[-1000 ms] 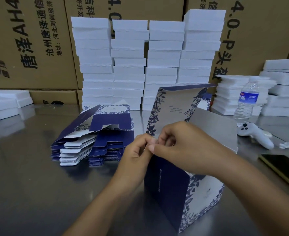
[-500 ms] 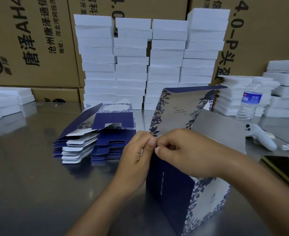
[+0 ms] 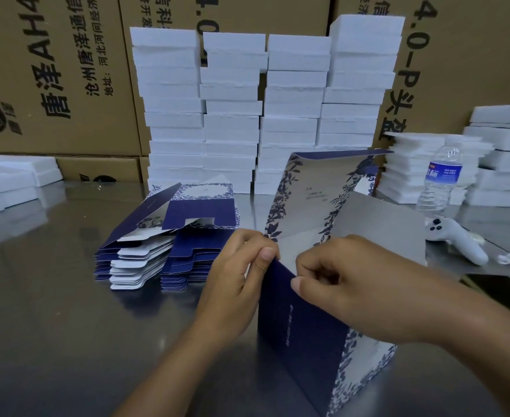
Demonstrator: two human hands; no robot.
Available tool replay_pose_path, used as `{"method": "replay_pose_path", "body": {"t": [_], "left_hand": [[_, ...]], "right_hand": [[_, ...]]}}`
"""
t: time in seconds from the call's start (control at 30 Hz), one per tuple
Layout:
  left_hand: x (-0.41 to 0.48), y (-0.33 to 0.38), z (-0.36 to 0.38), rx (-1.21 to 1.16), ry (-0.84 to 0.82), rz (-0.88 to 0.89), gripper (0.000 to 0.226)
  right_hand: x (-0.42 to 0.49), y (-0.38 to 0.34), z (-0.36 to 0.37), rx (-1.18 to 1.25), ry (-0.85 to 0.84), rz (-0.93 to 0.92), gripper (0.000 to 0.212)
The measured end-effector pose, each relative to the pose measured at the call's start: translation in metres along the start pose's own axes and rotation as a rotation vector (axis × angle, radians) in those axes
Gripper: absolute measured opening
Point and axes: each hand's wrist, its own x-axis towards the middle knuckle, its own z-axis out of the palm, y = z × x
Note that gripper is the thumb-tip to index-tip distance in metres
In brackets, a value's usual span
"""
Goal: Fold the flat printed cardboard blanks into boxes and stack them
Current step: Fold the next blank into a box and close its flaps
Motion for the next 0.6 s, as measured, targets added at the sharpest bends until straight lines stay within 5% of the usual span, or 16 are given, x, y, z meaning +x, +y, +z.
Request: {"method": "replay_pose_path", "body": {"t": [0.37, 0.6], "left_hand": [[0.0, -0.003, -0.001, 0.022, 0.036, -0.018, 0.033], [-0.002, -0.003, 0.001, 0.004, 0.045, -0.038, 0.031]], "right_hand": [[-0.028, 0.0, 0.002, 0.074, 0.139, 0.085, 0.033], [-0.031, -0.01, 0.02, -0.427, 0.277, 0.024, 0.038]]}}
